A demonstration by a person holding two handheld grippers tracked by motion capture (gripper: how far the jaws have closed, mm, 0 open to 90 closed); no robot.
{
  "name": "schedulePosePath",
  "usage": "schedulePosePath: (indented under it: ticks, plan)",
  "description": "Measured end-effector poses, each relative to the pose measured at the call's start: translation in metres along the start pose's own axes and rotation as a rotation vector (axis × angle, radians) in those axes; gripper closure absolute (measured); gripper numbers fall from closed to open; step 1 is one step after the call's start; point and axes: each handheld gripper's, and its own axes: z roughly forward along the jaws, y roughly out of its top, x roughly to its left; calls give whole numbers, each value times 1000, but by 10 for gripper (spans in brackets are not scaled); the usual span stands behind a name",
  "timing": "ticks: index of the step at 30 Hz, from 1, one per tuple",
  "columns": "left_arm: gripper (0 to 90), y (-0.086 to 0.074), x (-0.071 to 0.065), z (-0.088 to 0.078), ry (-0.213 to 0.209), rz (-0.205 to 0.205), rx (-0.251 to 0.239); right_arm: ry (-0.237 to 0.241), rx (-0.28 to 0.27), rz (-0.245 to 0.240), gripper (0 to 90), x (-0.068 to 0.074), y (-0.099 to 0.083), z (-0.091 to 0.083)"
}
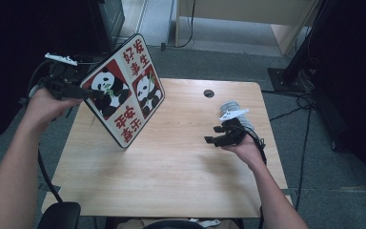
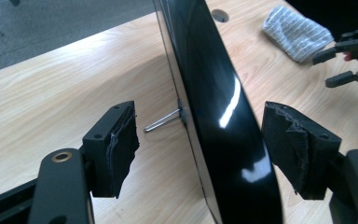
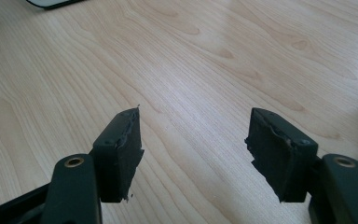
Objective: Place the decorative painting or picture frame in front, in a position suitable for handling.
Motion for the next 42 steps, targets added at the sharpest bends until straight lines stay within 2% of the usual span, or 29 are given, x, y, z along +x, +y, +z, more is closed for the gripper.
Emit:
schedulePosePath:
  ticks: [6, 14, 18, 22, 24, 26, 29, 32, 37, 42]
  plan:
    - [278, 32, 8, -1, 13, 0, 30, -2, -5, 5, 357, -2, 0, -2]
    - [283, 61, 22, 7, 34, -33, 64, -4, -15, 8, 357, -3, 0, -4]
    - [297, 76, 24, 13, 53, -28, 99, -2, -13, 5, 366, -2, 0, -3]
    - [319, 89, 22, 19, 52, -18, 111, 2, -18, -4, 367, -1, 1, -4]
    - [325, 94, 23, 24, 61, -7, 129, -4, -16, -10, 359, -1, 1, -4]
    - [333, 96, 25, 29, 62, -13, 129, -12, -15, -12, 359, -2, 2, -4]
    - [361, 99, 27, 36, 44, -17, 146, -24, -27, 0, 360, -5, 1, -7]
    - [388, 104, 27, 40, 18, 1, 169, -31, -33, -3, 361, -7, 0, -9]
    - [410, 111, 28, 47, 18, -3, 184, -71, -8, -22, 361, -10, -1, -7]
    - [477, 115, 28, 59, 2, 0, 225, -74, -15, -16, 365, -15, -2, -9]
